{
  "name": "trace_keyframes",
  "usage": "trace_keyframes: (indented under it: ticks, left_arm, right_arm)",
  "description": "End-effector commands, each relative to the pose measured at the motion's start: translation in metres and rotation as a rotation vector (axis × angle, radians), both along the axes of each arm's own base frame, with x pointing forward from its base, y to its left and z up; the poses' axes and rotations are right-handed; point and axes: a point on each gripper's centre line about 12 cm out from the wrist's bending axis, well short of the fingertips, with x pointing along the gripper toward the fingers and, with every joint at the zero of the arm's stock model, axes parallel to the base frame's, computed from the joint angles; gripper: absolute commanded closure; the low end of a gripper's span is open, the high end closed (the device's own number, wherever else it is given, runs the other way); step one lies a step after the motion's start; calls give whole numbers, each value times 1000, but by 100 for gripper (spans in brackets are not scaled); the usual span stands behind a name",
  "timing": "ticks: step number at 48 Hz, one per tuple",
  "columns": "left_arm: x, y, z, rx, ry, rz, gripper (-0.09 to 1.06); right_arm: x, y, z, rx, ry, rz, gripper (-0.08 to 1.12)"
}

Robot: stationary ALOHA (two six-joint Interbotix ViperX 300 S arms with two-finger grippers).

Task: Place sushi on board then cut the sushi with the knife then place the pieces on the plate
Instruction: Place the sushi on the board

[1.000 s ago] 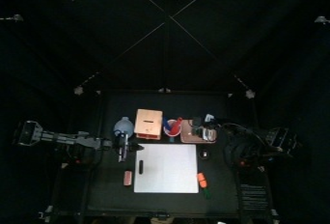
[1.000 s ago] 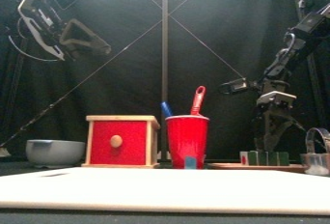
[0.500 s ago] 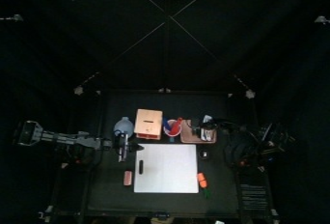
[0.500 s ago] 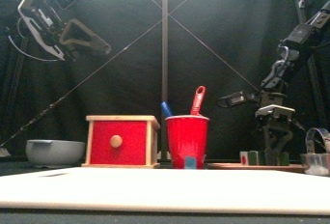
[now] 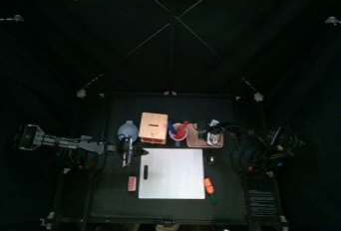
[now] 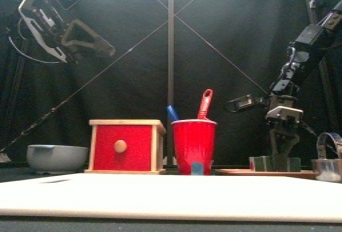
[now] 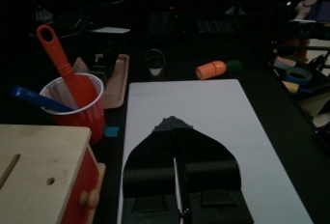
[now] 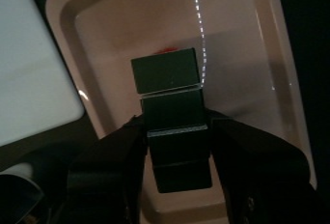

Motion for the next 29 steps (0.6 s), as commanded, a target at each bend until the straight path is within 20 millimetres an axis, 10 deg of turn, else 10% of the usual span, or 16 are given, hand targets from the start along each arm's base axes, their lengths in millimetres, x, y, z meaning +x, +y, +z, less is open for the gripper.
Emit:
trace_keyframes:
  ticks: [1,29]
  left_arm:
    - [4,-1,8,-2,-28,-3,99]
    - [2,-1,6,-1,-21,-3,99]
  right_arm:
    - [6,-1,26,-3,-80,-38,42]
    - [20,59,75,134,-194,-289,42]
